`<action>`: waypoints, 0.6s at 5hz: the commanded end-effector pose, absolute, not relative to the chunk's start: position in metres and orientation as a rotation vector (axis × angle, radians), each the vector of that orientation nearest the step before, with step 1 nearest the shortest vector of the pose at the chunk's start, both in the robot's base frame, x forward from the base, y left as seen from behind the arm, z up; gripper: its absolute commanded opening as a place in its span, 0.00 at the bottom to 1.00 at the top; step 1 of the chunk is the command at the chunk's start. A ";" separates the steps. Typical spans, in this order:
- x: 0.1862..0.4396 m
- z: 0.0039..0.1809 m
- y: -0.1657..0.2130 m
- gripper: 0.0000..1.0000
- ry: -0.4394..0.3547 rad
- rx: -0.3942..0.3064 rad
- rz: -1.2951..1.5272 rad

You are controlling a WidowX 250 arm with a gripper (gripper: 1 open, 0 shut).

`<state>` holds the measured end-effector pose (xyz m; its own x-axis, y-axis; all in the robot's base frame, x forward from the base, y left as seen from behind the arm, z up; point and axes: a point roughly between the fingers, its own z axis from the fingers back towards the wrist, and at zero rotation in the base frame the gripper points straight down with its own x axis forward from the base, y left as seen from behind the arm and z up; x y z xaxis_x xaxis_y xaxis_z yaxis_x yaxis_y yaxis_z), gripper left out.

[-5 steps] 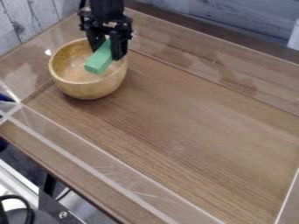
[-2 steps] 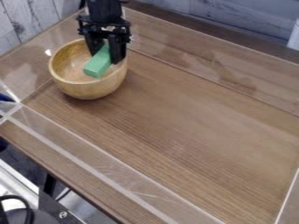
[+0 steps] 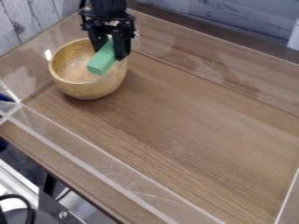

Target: Remove the green block from inside the brown bowl and put it on the table

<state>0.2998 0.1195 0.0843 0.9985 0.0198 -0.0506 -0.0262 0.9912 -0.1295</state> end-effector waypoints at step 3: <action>0.297 0.116 0.071 0.00 -0.030 -0.121 -0.084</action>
<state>0.2910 0.0695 0.0883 0.9950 -0.0824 -0.0559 0.0730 0.9855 -0.1533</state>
